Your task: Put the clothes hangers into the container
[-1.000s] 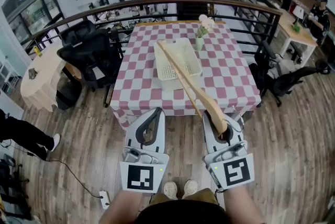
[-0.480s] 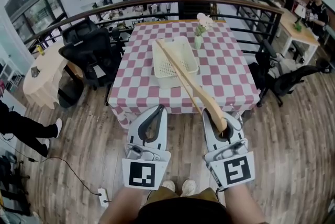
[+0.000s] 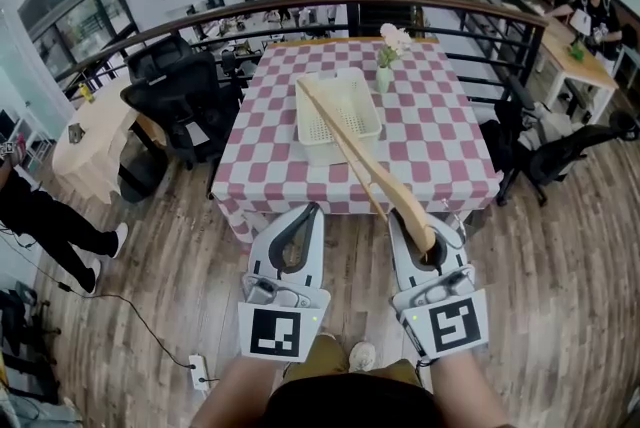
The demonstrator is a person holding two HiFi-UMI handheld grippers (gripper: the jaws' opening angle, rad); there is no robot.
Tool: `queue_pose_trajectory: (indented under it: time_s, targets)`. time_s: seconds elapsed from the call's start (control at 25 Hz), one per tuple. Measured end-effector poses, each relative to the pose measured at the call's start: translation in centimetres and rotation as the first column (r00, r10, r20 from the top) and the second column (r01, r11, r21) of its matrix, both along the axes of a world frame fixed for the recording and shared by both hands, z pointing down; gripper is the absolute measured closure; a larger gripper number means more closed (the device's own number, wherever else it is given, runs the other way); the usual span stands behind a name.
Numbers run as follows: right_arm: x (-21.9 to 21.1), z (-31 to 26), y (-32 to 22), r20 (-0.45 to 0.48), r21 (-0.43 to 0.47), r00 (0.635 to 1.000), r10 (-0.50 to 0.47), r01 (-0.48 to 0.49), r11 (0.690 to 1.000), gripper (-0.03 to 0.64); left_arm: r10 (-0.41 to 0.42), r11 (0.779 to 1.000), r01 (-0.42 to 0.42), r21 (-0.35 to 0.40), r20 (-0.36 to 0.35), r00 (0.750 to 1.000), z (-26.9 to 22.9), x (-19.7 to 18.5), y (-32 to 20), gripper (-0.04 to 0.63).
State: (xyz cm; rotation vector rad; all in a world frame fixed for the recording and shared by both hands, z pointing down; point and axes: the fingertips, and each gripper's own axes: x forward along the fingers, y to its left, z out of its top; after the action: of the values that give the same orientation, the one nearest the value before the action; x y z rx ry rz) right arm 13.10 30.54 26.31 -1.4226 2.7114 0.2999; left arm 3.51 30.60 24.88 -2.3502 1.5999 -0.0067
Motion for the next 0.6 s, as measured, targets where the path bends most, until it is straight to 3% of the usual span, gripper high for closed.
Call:
queue_pose_trajectory:
  time_s: [0.12, 0.6]
  targets:
    - [0.2, 0.3, 0.1, -0.012, -0.003, 1.000, -0.010, 0.010, 1.000, 0.583, 0.000, 1.000, 0.000, -0.007, -0.029, 1.000, 0.0, 0.1, 0.0, 0.586]
    - [-0.2, 0.2, -2.6, -0.004, 0.005, 1.000, -0.001, 0.001, 1.000, 0.583, -0.002, 1.000, 0.002, -0.002, -0.009, 1.000, 0.0, -0.9, -2.4, 0.584]
